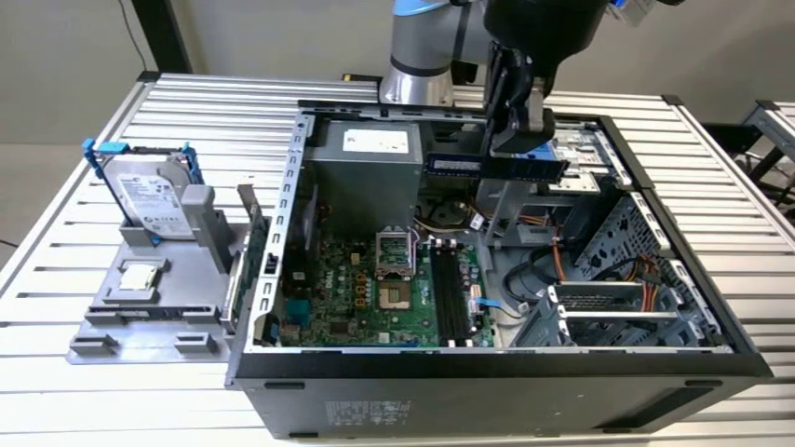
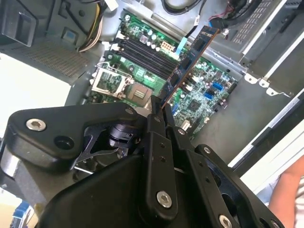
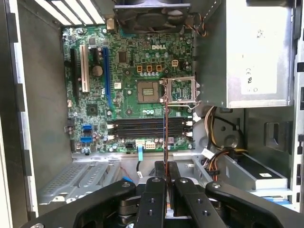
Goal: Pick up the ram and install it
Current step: 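Pick up the ram and move it above insertion slot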
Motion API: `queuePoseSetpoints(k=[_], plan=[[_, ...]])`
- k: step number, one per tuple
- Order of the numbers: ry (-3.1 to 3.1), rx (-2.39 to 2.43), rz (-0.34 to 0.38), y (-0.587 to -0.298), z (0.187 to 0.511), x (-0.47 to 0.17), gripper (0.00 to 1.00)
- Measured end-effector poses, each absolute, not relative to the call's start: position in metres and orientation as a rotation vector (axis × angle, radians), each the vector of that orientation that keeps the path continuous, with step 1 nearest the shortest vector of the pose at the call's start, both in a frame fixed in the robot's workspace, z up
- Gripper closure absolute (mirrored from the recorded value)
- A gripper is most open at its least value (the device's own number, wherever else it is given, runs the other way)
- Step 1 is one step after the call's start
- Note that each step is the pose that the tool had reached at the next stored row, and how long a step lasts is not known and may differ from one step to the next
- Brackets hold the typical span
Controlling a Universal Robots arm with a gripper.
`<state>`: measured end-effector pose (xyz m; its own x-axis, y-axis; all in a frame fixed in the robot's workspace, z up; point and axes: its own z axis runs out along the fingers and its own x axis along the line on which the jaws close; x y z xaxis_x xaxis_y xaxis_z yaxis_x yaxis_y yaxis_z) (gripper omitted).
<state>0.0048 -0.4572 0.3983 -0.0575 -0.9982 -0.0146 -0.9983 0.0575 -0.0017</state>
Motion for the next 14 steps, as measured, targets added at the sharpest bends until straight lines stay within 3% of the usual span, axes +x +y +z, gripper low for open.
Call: queuePoseSetpoints(k=[14], plan=[[2.282,-2.142,0.014,-0.4544,0.3982,0.0049,1.00]])
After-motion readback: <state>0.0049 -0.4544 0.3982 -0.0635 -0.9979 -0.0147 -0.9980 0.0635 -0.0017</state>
